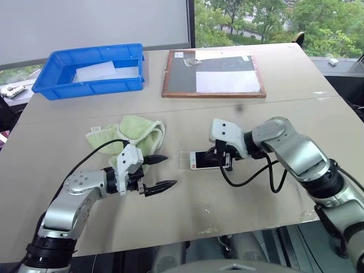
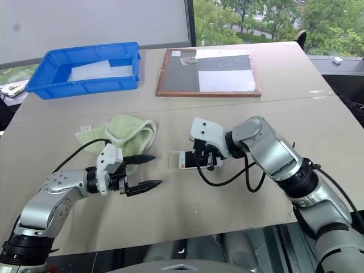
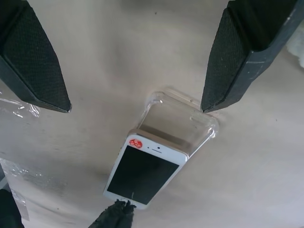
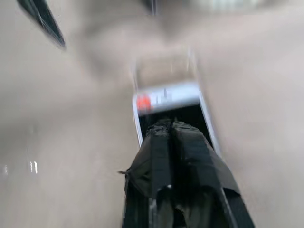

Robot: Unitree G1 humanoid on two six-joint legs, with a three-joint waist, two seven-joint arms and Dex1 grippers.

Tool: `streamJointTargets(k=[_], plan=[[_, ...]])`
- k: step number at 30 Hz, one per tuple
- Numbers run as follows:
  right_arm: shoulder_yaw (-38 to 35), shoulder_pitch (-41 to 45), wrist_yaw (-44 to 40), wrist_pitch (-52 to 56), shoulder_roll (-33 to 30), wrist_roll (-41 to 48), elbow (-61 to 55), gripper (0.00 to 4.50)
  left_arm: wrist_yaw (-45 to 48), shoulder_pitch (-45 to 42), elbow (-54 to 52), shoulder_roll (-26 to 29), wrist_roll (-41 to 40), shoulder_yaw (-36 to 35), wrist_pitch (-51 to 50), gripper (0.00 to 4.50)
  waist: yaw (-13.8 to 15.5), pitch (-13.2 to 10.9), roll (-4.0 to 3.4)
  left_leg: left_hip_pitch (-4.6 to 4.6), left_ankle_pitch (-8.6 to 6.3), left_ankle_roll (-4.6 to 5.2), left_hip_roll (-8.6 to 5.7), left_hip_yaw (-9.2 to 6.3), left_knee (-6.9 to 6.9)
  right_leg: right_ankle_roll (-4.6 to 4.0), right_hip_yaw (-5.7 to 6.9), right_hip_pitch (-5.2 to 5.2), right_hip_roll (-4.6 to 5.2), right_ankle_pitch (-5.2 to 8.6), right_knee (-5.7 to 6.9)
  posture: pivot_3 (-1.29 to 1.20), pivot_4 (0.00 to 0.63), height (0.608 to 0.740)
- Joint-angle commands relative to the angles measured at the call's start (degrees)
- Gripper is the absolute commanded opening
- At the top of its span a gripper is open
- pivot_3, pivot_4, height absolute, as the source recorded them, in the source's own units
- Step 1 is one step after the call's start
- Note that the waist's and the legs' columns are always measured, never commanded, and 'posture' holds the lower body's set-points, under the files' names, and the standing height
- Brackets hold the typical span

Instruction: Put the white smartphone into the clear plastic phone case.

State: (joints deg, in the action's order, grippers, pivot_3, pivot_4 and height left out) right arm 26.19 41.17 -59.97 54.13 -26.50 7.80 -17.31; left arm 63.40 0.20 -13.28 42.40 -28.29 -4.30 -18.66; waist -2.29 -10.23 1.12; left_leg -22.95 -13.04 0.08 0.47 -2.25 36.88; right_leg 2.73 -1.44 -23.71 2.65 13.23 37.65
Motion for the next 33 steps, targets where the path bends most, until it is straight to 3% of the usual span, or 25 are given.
streamJointTargets(k=[1, 9, 20, 23, 26, 33], plan=[[0.14, -2.68, 1.56, -7.65, 1.07, 0.06, 5.32, 0.07, -0.02, -0.15, -1.89, 0.51, -0.72, -1.04, 0.01, 4.50, 0.04, -0.01, -0.01, 0.00, 0.00, 0.00, 0.00, 0.01, 0.00, 0.06, -0.01, 0.00, 0.00, -0.04, -0.01, 0.00, 0.150, 0.740], [4.76, -2.00, 5.24, -18.48, 1.71, -7.08, 17.83, 0.07, -0.21, 0.03, -2.51, 0.50, -0.87, -1.11, -0.63, 4.50, -0.09, 0.02, 0.02, 0.10, 0.00, 0.00, -0.01, 0.07, 0.01, 0.04, -0.06, 0.02, -0.01, 0.02, 0.03, 0.00, 0.150, 0.740], [7.92, -2.67, 2.62, -22.84, 2.92, -9.83, 22.00, 0.07, -0.87, -1.03, -2.57, 0.13, -0.78, -0.56, -1.31, 4.50, 0.06, 0.08, 0.08, 0.12, 0.00, 0.00, -0.01, 0.06, 0.00, -0.02, -0.06, 0.04, 0.00, 0.01, 0.04, 0.00, 0.150, 0.740], [1.42, -2.40, 4.28, -21.49, 5.76, -5.52, 20.65, 0.07, -0.95, -1.14, -2.57, 0.12, -0.80, -0.64, -1.38, 4.50, -0.03, 0.08, 0.08, 0.15, 0.00, 0.00, 0.00, 0.05, 0.00, -0.01, -0.06, 0.05, -0.02, 0.02, 0.05, 0.00, 0.150, 0.740], [-7.91, -1.78, 3.22, -15.43, 8.56, 4.27, 14.55, 0.07, -0.87, -1.01, -2.56, 0.21, -0.85, -0.76, -1.42, 4.50, -0.01, 0.02, 0.05, 0.11, 0.00, 0.00, 0.02, 0.05, -0.01, -0.10, -0.06, 0.03, -0.02, -0.05, 0.06, 0.00, 0.150, 0.740], [-4.75, -4.68, -2.83, -8.17, 1.57, 10.31, 1.98, 0.07, -0.43, -0.70, -2.57, 0.58, -1.19, -1.08, -1.63, 4.50, 0.18, -0.03, 0.01, 0.02, 0.00, 0.00, 0.03, 0.00, -0.13, 0.01, -0.02, 0.01, 0.03, -0.15, -0.11, 0.00, 0.150, 0.740]])
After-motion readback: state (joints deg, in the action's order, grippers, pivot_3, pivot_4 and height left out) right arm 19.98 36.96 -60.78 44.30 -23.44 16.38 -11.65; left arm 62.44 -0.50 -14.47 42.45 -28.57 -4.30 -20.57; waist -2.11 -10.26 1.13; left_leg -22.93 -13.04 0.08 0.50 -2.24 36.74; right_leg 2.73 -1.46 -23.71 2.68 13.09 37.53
